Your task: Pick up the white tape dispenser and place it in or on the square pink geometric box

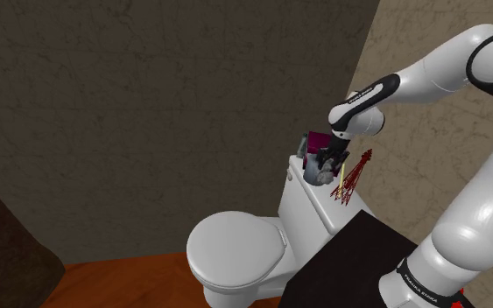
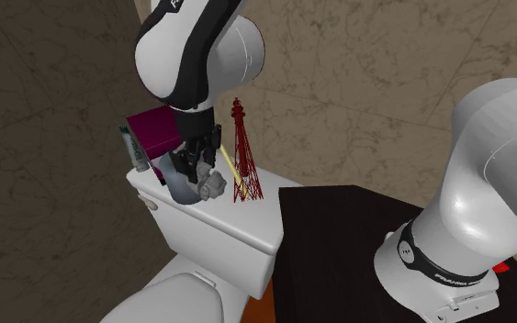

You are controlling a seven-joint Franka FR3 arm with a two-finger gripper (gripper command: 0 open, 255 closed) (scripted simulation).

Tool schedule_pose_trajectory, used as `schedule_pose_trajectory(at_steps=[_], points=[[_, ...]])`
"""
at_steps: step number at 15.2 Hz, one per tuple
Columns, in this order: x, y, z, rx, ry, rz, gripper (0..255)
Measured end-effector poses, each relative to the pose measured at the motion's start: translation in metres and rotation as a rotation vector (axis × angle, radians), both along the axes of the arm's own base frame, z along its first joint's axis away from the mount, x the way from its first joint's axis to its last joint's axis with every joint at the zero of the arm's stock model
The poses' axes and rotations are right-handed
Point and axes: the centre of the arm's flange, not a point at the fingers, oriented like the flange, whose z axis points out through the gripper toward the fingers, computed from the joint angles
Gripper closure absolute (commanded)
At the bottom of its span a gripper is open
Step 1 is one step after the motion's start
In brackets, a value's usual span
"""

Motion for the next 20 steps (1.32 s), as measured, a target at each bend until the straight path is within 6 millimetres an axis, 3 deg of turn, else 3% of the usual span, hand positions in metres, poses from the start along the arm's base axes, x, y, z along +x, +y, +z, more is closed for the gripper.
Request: schedule_pose_trajectory(at_steps=[20], points=[[-0.001,0.0,0.104,0.0,0.0,0.0,255]])
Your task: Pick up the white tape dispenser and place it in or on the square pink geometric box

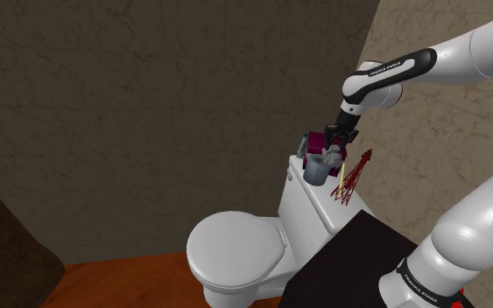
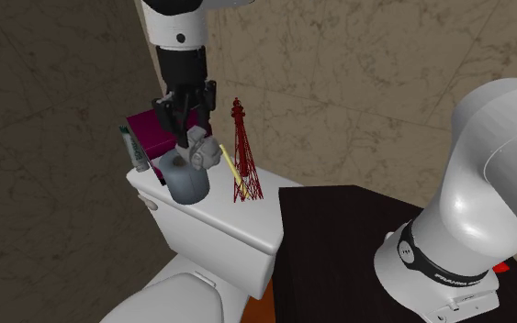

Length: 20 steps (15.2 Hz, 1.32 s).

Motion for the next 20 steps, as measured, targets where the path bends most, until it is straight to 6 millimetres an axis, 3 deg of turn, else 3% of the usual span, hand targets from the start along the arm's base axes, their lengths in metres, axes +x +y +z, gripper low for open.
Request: schedule_pose_trajectory(at_steps=[6,8,20], points=[[0.001,-0.001,0.032,0.0,0.0,0.0,255],[0.011,-0.013,0.037,0.0,0.0,0.0,255],[0.086,-0.145,0.057,-0.001,0.001,-0.002,255]])
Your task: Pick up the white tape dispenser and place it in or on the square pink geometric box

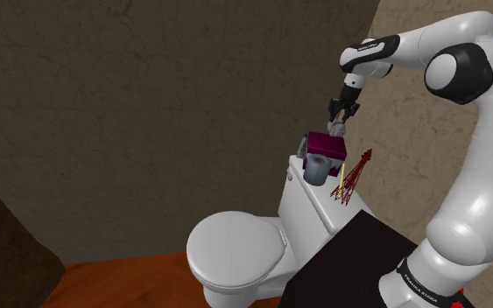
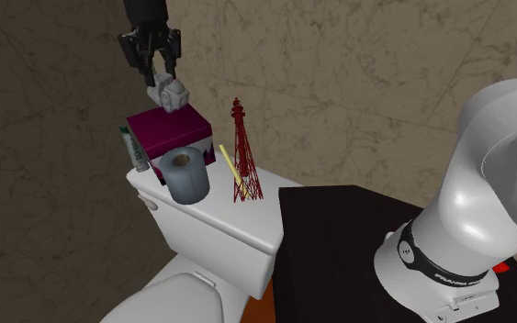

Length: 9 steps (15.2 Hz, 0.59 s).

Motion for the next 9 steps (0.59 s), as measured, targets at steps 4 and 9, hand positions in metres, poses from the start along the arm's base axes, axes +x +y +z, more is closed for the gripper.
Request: schedule_pose_trajectory(at_steps=[4,9], points=[[0.029,-0.046,0.006,0.0,0.0,0.0,255],[0.045,-0.071,-0.001,0.0,0.0,0.001,255]])
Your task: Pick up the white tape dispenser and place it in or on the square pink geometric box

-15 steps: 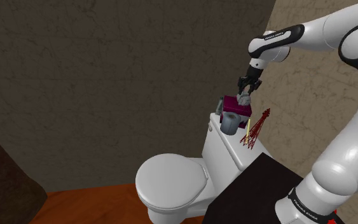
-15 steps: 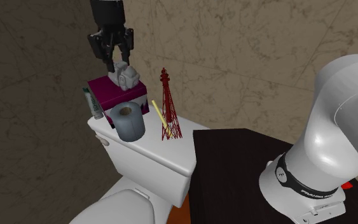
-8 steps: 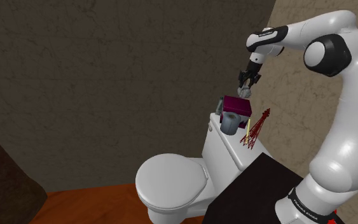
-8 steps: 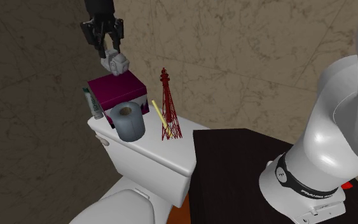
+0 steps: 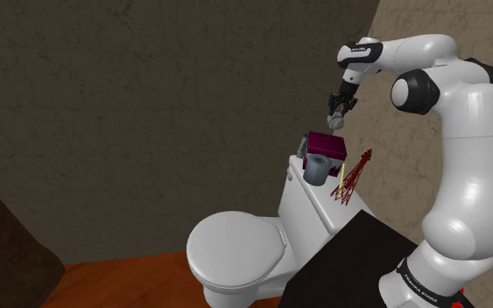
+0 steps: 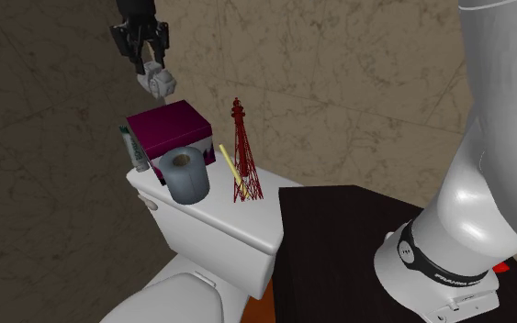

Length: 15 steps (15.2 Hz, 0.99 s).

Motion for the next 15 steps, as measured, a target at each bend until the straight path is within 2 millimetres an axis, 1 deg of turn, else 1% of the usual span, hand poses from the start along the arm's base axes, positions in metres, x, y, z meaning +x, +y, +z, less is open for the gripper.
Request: schedule_pose_trajectory(at_steps=[15], points=[[0.002,-0.002,-0.078,0.0,0.0,0.001,255]])
